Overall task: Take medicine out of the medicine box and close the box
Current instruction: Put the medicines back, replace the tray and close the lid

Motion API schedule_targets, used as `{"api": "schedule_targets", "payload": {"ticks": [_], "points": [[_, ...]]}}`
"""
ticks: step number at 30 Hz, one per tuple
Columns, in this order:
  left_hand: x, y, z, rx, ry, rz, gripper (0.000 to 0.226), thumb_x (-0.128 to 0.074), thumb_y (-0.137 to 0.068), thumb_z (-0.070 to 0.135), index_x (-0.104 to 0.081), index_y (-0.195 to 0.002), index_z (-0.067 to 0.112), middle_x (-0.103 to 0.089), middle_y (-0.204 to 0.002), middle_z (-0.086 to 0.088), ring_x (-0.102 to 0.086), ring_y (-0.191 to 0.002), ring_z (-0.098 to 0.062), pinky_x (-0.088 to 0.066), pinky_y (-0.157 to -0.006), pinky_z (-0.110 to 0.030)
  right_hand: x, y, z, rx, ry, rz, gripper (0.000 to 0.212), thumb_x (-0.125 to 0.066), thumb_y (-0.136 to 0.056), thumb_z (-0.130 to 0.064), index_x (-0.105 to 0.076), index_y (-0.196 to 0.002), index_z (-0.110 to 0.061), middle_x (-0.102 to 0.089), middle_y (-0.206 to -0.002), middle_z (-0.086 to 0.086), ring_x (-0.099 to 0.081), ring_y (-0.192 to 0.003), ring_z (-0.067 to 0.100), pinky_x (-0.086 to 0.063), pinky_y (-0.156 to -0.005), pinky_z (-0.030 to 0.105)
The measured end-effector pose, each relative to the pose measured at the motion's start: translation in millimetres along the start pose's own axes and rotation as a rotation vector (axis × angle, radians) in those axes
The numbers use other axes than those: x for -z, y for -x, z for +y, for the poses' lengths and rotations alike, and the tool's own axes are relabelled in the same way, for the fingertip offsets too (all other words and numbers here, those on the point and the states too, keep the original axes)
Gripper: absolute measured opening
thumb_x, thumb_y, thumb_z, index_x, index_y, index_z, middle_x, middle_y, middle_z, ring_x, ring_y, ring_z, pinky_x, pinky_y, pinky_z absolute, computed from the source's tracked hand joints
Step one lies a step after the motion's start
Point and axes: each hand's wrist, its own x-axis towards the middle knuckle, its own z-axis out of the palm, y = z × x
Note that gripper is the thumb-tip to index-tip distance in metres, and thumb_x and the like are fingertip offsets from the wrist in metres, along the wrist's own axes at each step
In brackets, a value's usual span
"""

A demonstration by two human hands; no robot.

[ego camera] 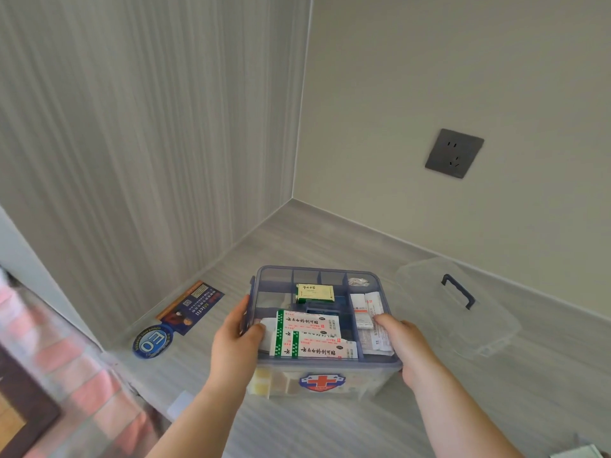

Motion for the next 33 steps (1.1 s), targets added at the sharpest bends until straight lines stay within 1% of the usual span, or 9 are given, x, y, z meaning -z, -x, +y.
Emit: {"api": "schedule_targets", "payload": {"ticks": [2, 3, 10, 13, 17, 22, 26, 31, 33], "points": [[-0.7, 1.1, 1.2, -0.027, -0.043, -0.010, 0.050, -0.042, -0.087, -0.004, -0.053, -0.087, 0.045, -0.066, -0.063, 0.024, -0.062, -0.061, 0.003, -0.045, -0.050, -0.012, 0.3, 1.9, -0.4, -0.036, -0.009, -0.058, 0.033, -0.055, -0.080, -0.024, -0.057, -0.103, 0.001, -0.066, -0.087, 0.016, -0.061, -0.075, 0.028, -0.042, -0.059, 0.025], [-0.7, 1.9, 1.8, -0.043, -0.063, -0.016, 0.052, -0.041, -0.087, -0.004, -0.052, -0.083, 0.047, -0.066, -0.058, 0.026, -0.063, -0.059, 0.005, -0.045, -0.048, -0.010, 0.3, 0.0, 0.7, -0.015, -0.001, -0.049, 0.034, -0.055, -0.080, -0.024, -0.056, -0.103, 0.001, -0.065, -0.090, 0.017, -0.061, -0.078, 0.029, -0.042, -0.060, 0.027], [-2.2, 5.0, 6.4, -0.139, -0.113, 0.018, 0.043, -0.043, -0.088, -0.004, -0.046, -0.097, 0.038, -0.055, -0.075, 0.023, -0.055, -0.064, 0.005, -0.036, -0.044, 0.004, -1.6, 3.3, 4.2, 0.465, 0.303, 0.364, 0.043, -0.059, -0.079, -0.017, -0.050, -0.120, -0.007, -0.057, -0.114, 0.011, -0.054, -0.104, 0.029, -0.041, -0.080, 0.033], [-2.7, 4.8, 5.2, -0.148, -0.110, 0.019, 0.042, -0.043, -0.087, -0.004, -0.048, -0.103, 0.035, -0.057, -0.080, 0.018, -0.054, -0.068, 0.003, -0.038, -0.047, 0.003, -3.2, 5.8, 4.6, 0.636, 0.340, 0.419, 0.029, -0.057, -0.080, -0.009, -0.060, -0.109, -0.008, -0.061, -0.112, 0.012, -0.057, -0.099, 0.029, -0.037, -0.073, 0.027], [-3.1, 2.2, 1.9, -0.114, -0.078, 0.021, 0.044, -0.044, -0.088, -0.003, -0.050, -0.124, 0.020, -0.057, -0.103, 0.002, -0.052, -0.086, -0.012, -0.035, -0.062, -0.009, -1.5, 5.0, 3.2, 0.675, 0.243, 0.365, 0.025, -0.057, -0.080, -0.002, -0.064, -0.105, -0.003, -0.064, -0.108, 0.016, -0.057, -0.092, 0.025, -0.035, -0.076, 0.021], [-3.3, 0.9, 0.9, -0.089, -0.062, 0.004, 0.045, -0.044, -0.088, 0.000, -0.047, -0.126, 0.025, -0.060, -0.102, 0.000, -0.057, -0.084, -0.013, -0.042, -0.067, -0.023, 0.1, 0.8, 3.9, 0.689, 0.190, 0.331, 0.024, -0.058, -0.079, 0.001, -0.064, -0.102, -0.001, -0.064, -0.103, 0.015, -0.051, -0.083, 0.015, -0.034, -0.074, 0.017], [-2.3, -0.1, 1.8, -0.036, -0.008, 0.033, 0.038, -0.046, -0.091, 0.011, -0.044, -0.129, 0.020, -0.056, -0.109, 0.001, -0.054, -0.097, -0.018, -0.041, -0.087, -0.031, 1.6, -4.1, 3.9, 0.617, 0.068, 0.289, 0.019, -0.057, -0.081, -0.003, -0.063, -0.099, -0.004, -0.062, -0.095, 0.010, -0.053, -0.081, 0.017, -0.038, -0.075, 0.022], [1.2, -9.0, 10.1, -0.055, -0.069, 0.163, 0.023, -0.049, -0.089, 0.010, -0.060, -0.108, 0.017, -0.060, -0.091, -0.002, -0.052, -0.069, -0.008, -0.038, -0.065, -0.029, 16.2, -16.0, 1.4, 0.563, 0.053, 0.282, 0.023, -0.051, -0.083, 0.000, -0.061, -0.104, -0.002, -0.059, -0.091, 0.004, -0.054, -0.075, 0.014, -0.040, -0.068, 0.018], [2.6, -12.7, 10.6, -0.077, -0.160, 0.205, 0.026, -0.049, -0.087, 0.007, -0.062, -0.110, 0.009, -0.059, -0.093, -0.006, -0.052, -0.076, -0.019, -0.034, -0.072, -0.030, 21.4, -24.0, 4.5, 0.564, 0.122, 0.272, 0.026, -0.048, -0.082, 0.005, -0.061, -0.103, -0.002, -0.059, -0.091, 0.006, -0.056, -0.056, 0.008, -0.042, -0.051, 0.008]]}}
